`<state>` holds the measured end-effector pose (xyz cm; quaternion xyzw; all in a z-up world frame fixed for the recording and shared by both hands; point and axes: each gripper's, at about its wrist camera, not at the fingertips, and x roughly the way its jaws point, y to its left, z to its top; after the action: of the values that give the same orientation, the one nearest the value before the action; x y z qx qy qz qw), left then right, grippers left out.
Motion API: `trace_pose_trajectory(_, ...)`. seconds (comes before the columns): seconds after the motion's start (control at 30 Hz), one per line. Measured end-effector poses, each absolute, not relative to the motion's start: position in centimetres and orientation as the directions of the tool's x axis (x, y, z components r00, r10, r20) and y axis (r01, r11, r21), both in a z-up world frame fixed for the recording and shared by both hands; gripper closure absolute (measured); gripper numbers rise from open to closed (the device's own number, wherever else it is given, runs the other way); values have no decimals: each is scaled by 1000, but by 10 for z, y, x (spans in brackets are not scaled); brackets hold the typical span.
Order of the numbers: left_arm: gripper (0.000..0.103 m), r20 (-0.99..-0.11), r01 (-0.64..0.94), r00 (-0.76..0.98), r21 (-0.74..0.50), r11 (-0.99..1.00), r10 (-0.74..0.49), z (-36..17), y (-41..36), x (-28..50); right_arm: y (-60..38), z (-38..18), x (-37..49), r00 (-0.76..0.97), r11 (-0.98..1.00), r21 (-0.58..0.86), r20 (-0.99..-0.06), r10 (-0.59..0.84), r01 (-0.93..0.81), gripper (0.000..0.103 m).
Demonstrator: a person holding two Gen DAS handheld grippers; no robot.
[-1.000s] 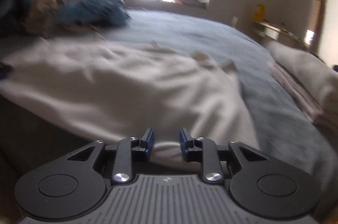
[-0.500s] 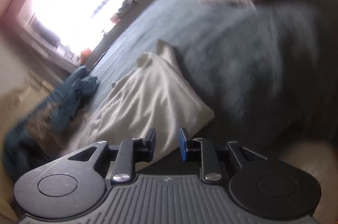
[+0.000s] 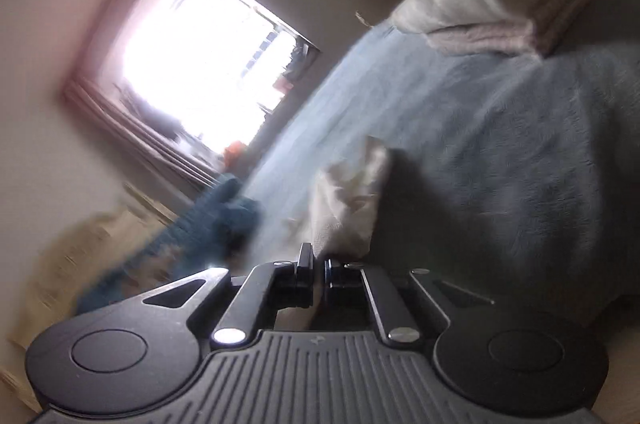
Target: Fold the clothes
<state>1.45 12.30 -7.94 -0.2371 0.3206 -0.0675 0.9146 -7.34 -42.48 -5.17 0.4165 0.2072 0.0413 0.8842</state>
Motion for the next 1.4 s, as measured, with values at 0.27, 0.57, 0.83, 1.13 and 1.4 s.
trace_pose_trajectory(0.27,53,-553,-19,779,-493,870,-296,-80,128,16,-446,-101,-74,867,575,780,-443,228,247,91)
trace_pose_trajectory(0.57,53,-548,-5,783,-479,878,-295,-78,127,15,-424,-37,-106,893,747,570,-444,-70,342,83)
trace_pose_trajectory(0.83,53,-555,-20,783,-475,880,-282,-79,125,14,-310,-37,-36,885,932,357,-414,212,-56,83)
trace_pose_trajectory(1.13,53,-537,13,789,-471,882,-298,-80,128,14,-377,-67,-69,890,925,323,-455,-32,199,100)
trace_pose_trajectory(1.4,49,-434,108,875,-258,960,-215,-42,90,-9,-284,-23,-51,953,998,59,-299,52,-36,87)
